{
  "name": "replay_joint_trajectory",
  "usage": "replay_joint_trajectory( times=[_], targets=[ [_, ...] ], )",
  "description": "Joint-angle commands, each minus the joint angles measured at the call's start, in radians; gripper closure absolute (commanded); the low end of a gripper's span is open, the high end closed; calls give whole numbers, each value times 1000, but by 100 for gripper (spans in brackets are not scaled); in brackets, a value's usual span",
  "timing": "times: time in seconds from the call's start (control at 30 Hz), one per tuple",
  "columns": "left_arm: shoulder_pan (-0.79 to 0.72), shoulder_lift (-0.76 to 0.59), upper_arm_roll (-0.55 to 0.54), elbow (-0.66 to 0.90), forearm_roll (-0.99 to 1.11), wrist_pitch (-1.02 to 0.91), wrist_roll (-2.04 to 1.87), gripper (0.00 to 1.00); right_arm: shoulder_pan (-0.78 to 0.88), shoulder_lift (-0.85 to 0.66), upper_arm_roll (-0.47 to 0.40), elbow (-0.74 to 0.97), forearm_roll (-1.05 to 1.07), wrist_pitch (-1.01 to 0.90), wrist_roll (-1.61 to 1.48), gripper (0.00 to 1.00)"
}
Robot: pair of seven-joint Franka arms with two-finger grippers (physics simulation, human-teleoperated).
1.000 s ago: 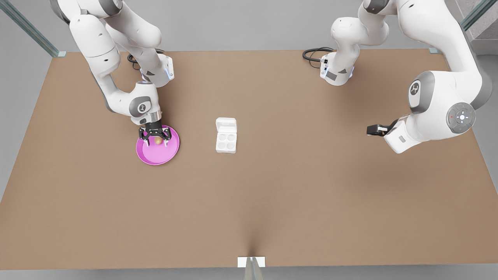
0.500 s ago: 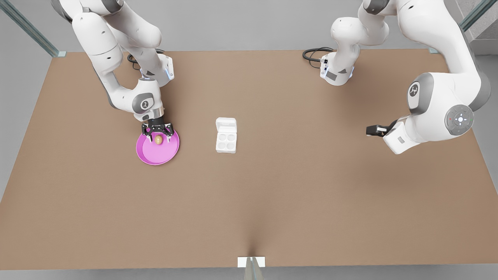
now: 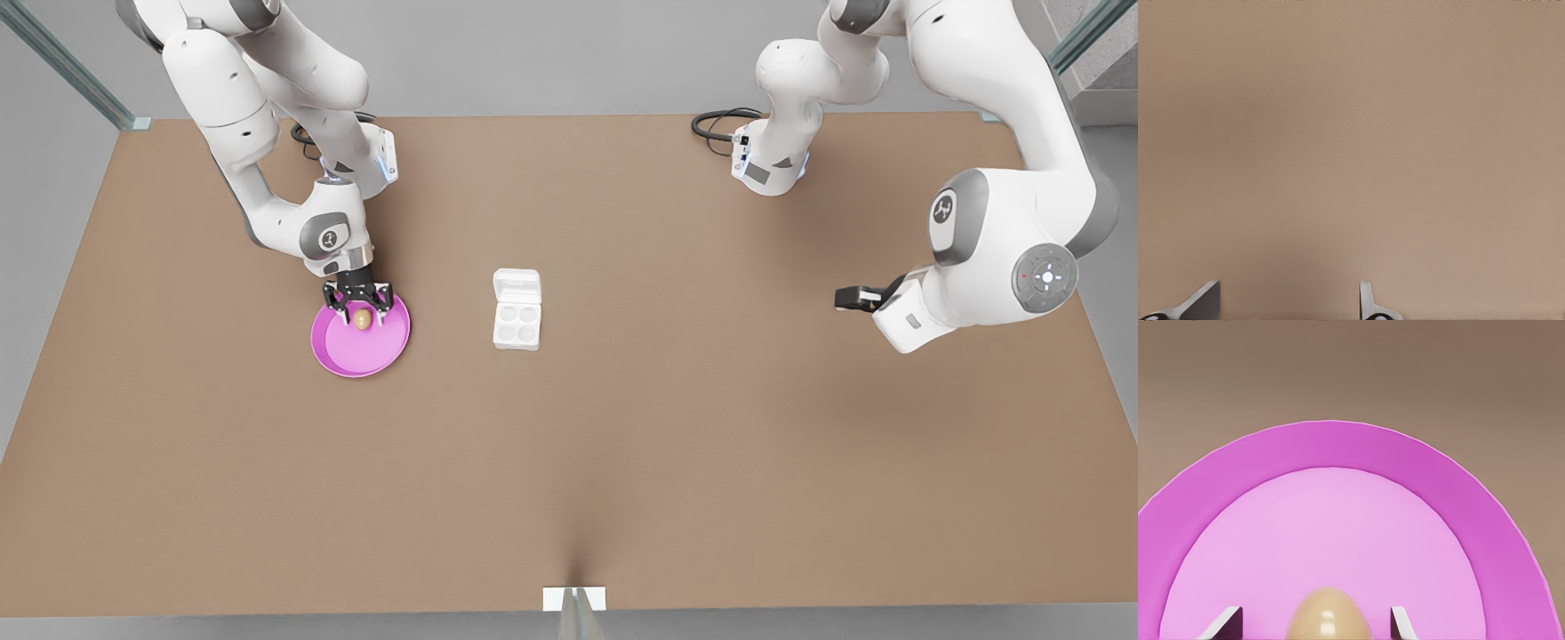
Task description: Pack egg into the box and close the box lid
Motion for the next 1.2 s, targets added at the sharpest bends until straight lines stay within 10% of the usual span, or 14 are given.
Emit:
replay_joint_trajectory(
  times=[0.0,1.17],
  targets=[
    [0,0,0,0,-1,-1,0,0,0,0,0,0,0,0,-1,32],
    [-5,0,0,6,-16,-27,-3,0,8,-23,-9,54,67,83,-7,41]
  ],
)
